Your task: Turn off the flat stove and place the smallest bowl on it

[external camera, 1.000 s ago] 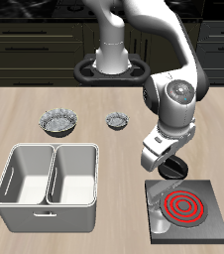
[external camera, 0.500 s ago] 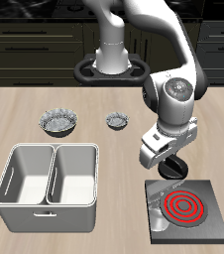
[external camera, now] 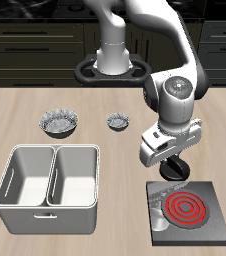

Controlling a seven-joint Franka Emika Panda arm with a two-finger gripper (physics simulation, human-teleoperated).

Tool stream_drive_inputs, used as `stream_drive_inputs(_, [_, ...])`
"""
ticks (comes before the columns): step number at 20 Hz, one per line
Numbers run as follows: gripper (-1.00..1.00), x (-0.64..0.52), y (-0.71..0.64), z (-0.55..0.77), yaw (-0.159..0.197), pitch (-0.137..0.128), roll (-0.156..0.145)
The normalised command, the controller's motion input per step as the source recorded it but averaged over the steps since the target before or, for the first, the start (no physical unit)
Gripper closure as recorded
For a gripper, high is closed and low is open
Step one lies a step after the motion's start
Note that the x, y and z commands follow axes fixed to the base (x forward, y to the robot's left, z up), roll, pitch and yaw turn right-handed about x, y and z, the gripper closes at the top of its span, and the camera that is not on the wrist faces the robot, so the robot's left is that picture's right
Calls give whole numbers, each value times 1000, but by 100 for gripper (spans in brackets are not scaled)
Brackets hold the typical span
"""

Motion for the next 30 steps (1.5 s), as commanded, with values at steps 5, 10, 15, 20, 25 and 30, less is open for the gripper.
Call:
stream_drive_inputs(5, [100, 50, 19, 148, -92, -15, -2])
stream_drive_inputs(10, [100, 25, 31, 105, -49, -19, 3])
stream_drive_inputs(15, [100, -23, 39, 175, -89, -21, 11])
stream_drive_inputs(20, [100, -35, 22, 106, -87, 6, 1])
stream_drive_inputs(25, [100, 9, 0, 144, -103, -7, 1])
stream_drive_inputs(30, [100, 3, -1, 109, -89, 0, -1])
